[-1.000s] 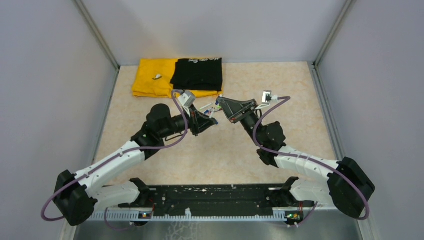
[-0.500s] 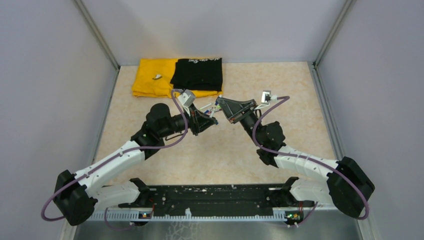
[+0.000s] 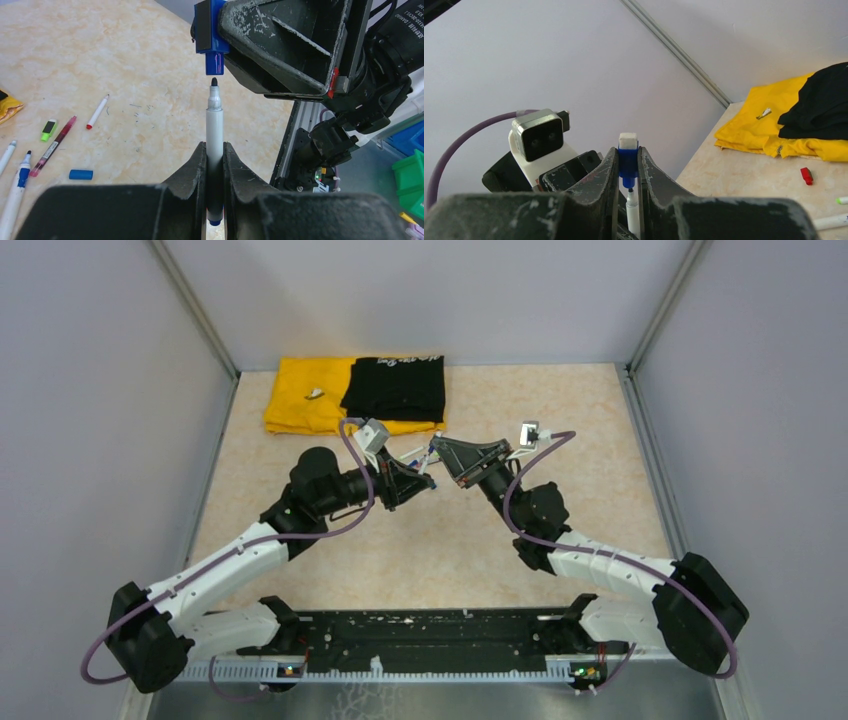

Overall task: Insert the pens into the pen caps
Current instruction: Insert the pen cap onto the pen.

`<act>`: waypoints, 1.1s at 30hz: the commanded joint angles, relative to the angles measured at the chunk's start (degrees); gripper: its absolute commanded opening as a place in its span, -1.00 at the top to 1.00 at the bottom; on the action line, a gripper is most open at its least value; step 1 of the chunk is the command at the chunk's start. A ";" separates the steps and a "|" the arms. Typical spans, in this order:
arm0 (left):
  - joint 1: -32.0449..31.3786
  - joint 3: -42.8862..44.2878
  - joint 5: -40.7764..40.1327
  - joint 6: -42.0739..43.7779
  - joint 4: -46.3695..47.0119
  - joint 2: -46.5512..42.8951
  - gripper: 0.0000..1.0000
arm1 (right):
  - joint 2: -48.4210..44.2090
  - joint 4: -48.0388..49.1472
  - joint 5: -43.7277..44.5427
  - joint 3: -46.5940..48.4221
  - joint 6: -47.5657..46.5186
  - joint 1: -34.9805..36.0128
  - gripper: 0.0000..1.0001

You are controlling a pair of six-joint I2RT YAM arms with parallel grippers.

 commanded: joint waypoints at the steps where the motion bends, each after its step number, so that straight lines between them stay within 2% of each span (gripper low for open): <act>1: -0.34 1.23 0.93 1.03 2.46 -1.01 1.00 | 0.14 1.53 -0.57 0.37 0.21 -0.32 1.00; 17: -0.33 0.81 -0.06 1.04 2.55 -1.42 1.00 | 0.75 0.46 -2.91 0.73 0.59 -0.28 1.00; 33: -0.32 0.86 -2.84 0.21 2.79 -1.74 1.00 | 1.52 1.26 -9.33 0.37 0.62 -0.32 1.00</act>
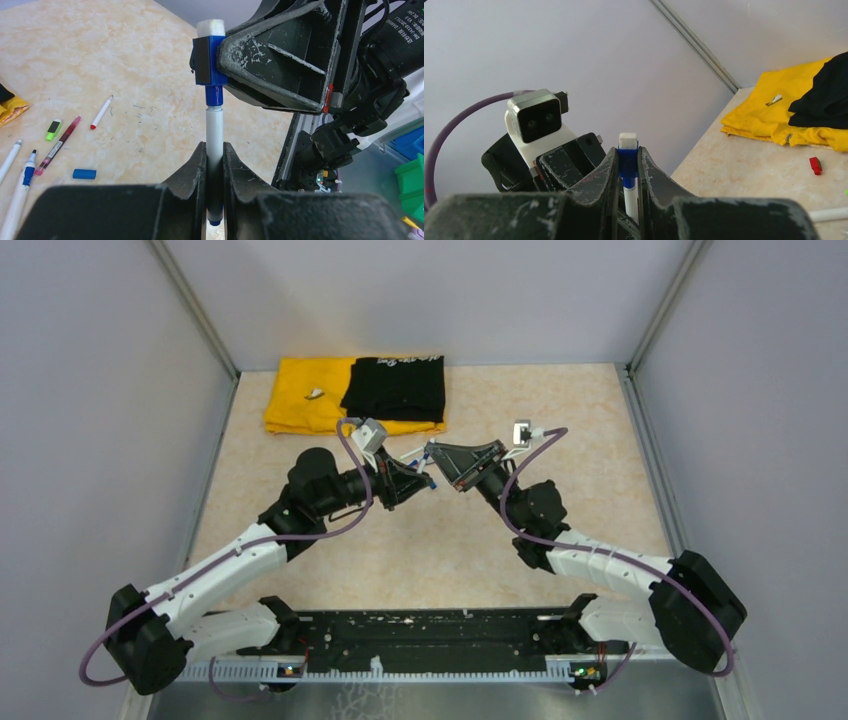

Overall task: Insert the pens into the pen caps
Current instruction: Insert the pen cap onto the pen, then press the pen cap onto the pen.

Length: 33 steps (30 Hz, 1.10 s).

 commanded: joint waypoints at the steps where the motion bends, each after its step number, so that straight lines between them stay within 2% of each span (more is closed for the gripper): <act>1: -0.32 1.01 -1.70 0.12 3.01 -0.99 1.00 | 0.72 1.88 -4.40 0.32 -0.31 0.05 1.00; 5: -0.34 1.72 -1.81 -0.08 3.25 -0.50 1.00 | 1.38 2.13 -6.13 0.00 -0.17 0.07 0.97; 11: -0.35 2.04 -1.76 -0.08 3.30 -0.31 1.00 | -0.16 1.04 -6.21 -0.04 -1.54 0.12 0.57; 21: -0.37 1.88 -2.10 0.17 2.94 -0.44 1.00 | -7.64 -9.15 -0.72 1.73 -9.52 -0.08 0.15; 28: -0.33 1.46 -1.82 0.18 2.68 -0.75 1.00 | -12.58 -27.32 2.28 7.82 -15.82 -0.86 0.01; 33: -0.32 1.24 -1.89 0.40 2.35 -1.28 1.00 | -11.94 -42.09 1.37 15.68 -14.10 -3.72 -0.01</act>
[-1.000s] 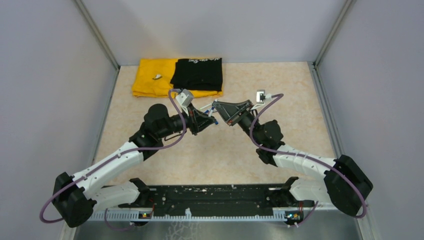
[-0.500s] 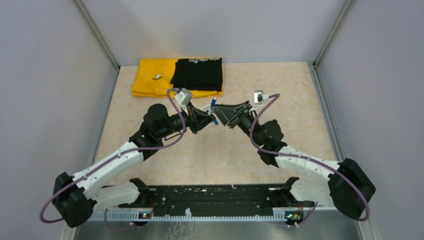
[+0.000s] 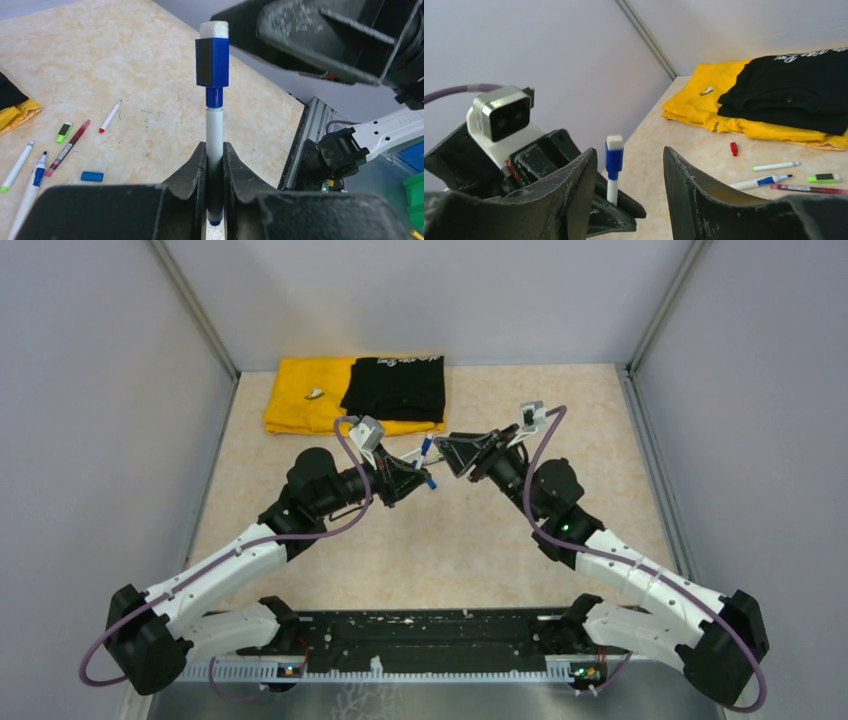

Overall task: Insert the pens into the pen caps
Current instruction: Press the pen cap onto the pen.

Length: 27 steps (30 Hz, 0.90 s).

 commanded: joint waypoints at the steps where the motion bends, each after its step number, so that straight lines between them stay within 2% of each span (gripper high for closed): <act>1: -0.35 1.23 0.10 0.66 1.47 -1.23 1.00 | -0.45 -13.16 -2.10 8.35 -0.55 -2.92 -0.01; 13: -0.32 1.24 2.43 0.40 1.61 -1.12 1.00 | 6.41 -21.31 -12.51 19.94 -1.02 -3.97 -0.01; 20: -0.32 1.15 2.73 0.40 1.83 -1.32 1.00 | 8.32 -21.12 -14.83 20.57 -0.80 -4.09 0.02; 27: -0.33 1.10 3.56 0.31 2.05 -0.97 1.00 | 8.40 -19.22 -15.18 19.46 0.30 -4.13 0.18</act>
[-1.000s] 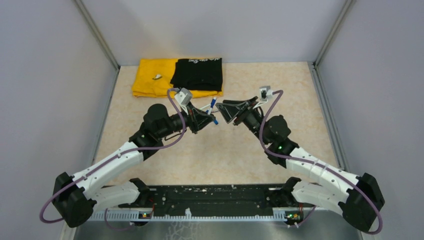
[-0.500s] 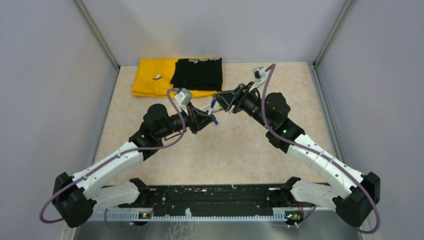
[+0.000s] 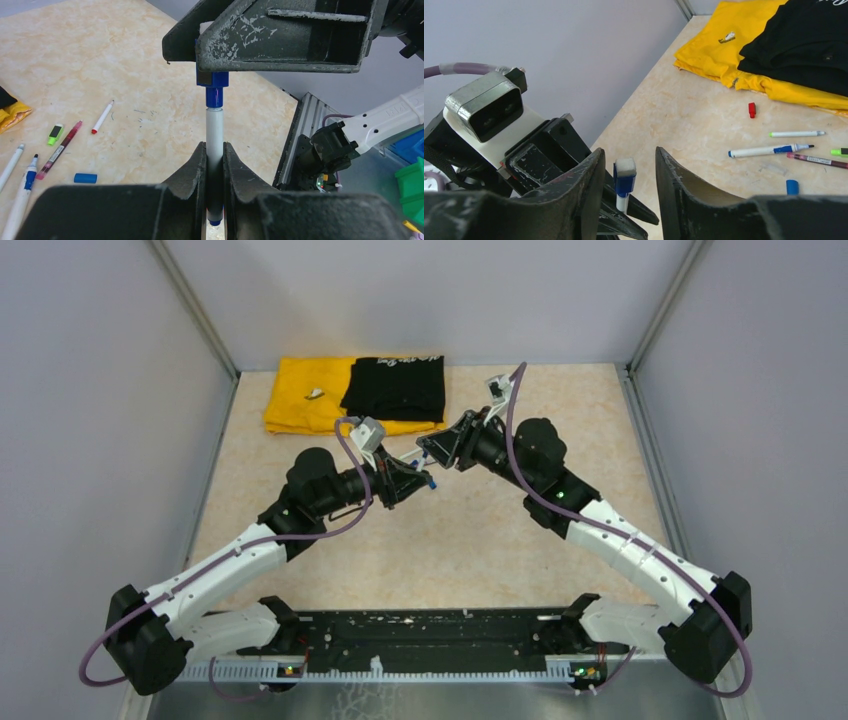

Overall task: Insert the pens into the pen caps
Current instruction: Press the pen cap onto the pen.

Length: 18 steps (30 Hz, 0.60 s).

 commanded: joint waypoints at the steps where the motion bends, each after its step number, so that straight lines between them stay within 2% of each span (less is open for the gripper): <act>1: -0.32 1.04 1.60 0.33 2.05 -0.97 1.00 | -0.12 3.93 -1.33 1.75 0.69 -0.50 0.23; 11: -0.32 1.14 0.05 -0.33 2.06 -1.64 1.00 | -0.28 8.47 -3.63 -2.29 -0.59 -0.50 0.72; 15: -0.32 1.88 -0.01 -0.28 2.38 -1.46 1.00 | -0.42 11.13 -4.51 -5.34 0.19 -0.50 1.00; 18: -0.37 2.66 0.30 -0.28 2.64 -0.85 1.00 | -0.72 12.43 -6.09 -7.43 0.42 -0.46 1.00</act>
